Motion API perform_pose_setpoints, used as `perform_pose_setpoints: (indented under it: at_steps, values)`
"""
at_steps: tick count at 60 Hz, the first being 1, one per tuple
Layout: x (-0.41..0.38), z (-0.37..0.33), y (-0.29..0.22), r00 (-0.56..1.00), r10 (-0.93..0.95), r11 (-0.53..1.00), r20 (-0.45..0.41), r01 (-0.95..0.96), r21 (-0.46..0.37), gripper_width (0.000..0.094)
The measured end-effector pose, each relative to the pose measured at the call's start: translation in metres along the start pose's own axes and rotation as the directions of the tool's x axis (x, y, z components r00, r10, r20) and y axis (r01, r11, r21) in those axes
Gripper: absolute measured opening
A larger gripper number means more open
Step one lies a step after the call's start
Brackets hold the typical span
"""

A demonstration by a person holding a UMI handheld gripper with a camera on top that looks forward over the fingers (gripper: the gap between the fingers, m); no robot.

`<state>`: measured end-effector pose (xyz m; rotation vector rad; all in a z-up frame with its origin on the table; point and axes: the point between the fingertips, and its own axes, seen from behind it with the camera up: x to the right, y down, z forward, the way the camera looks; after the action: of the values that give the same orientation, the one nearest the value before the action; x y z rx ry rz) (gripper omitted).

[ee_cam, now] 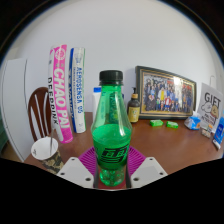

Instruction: Pour water

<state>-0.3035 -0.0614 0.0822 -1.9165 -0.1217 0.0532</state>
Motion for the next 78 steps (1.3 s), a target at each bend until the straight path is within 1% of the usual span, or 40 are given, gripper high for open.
perform_pose_setpoints:
  at_steps: [2, 4, 10, 12, 15, 18, 19, 20, 22, 23, 25, 27, 28, 31, 35, 43, 48, 59, 62, 67, 74, 78]
  values:
    - [0.001, -0.001, 0.005, 1.000, 0.010, 1.000, 0.001, -0.010, -0.006, 0.0368]
    - [0.001, 0.000, 0.002, 1.000, 0.012, 1.000, -0.004, -0.012, 0.021, 0.0365]
    - [0.000, -0.001, 0.002, 1.000, 0.015, 0.999, -0.005, -0.015, 0.040, 0.0387]
    - [0.001, -0.001, 0.002, 1.000, 0.022, 0.999, -0.005, -0.021, 0.045, 0.0408]
    - [0.002, -0.001, 0.002, 1.000, 0.027, 0.999, -0.003, -0.027, 0.041, 0.0466]
    - [0.002, -0.001, 0.004, 1.000, 0.026, 0.999, 0.000, -0.026, 0.025, 0.0517]
    - [0.002, 0.000, 0.007, 1.000, 0.023, 1.000, 0.000, -0.023, 0.008, 0.0534]
    - [0.002, 0.000, 0.010, 1.000, 0.018, 1.000, 0.000, -0.018, -0.011, 0.0570]
    - [0.002, 0.000, 0.018, 1.000, 0.010, 0.999, 0.001, -0.010, -0.052, 0.0674]
    - [0.002, -0.001, 0.020, 1.000, 0.006, 0.998, 0.003, -0.006, -0.067, 0.0770]
    - [0.002, -0.003, 0.024, 1.000, 0.004, 0.996, 0.009, -0.003, -0.090, 0.0871]
    - [0.003, -0.007, 0.024, 1.000, 0.002, 0.994, 0.009, -0.001, -0.108, 0.0832]
    - [0.004, -0.010, 0.024, 1.000, 0.001, 0.993, 0.005, 0.000, -0.115, 0.0829]
    - [0.006, -0.021, 0.021, 1.000, 0.000, 0.991, -0.005, 0.000, -0.133, 0.0863]
    - [0.010, -0.041, 0.017, 1.000, 0.008, 0.986, -0.018, -0.011, -0.168, 0.0847]
    - [0.018, -0.098, 0.006, 0.998, 0.026, 0.967, -0.056, -0.040, -0.252, 0.0854]
    - [0.021, -0.136, -0.003, 0.998, 0.015, 0.959, -0.064, -0.033, -0.282, 0.0848]
    - [0.035, -0.206, -0.021, 0.994, -0.024, 0.949, -0.106, -0.011, -0.316, 0.0852]
    - [0.038, -0.220, -0.025, 0.994, -0.019, 0.949, -0.111, -0.017, -0.315, 0.0853]
    - [0.046, -0.238, -0.029, 0.992, -0.020, 0.950, -0.125, -0.020, -0.310, 0.0851]
    - [0.060, -0.253, -0.029, 0.986, -0.017, 0.952, -0.167, -0.035, -0.305, 0.0848]
    - [0.069, -0.261, -0.024, 0.980, -0.028, 0.947, -0.198, -0.037, -0.318, 0.0854]
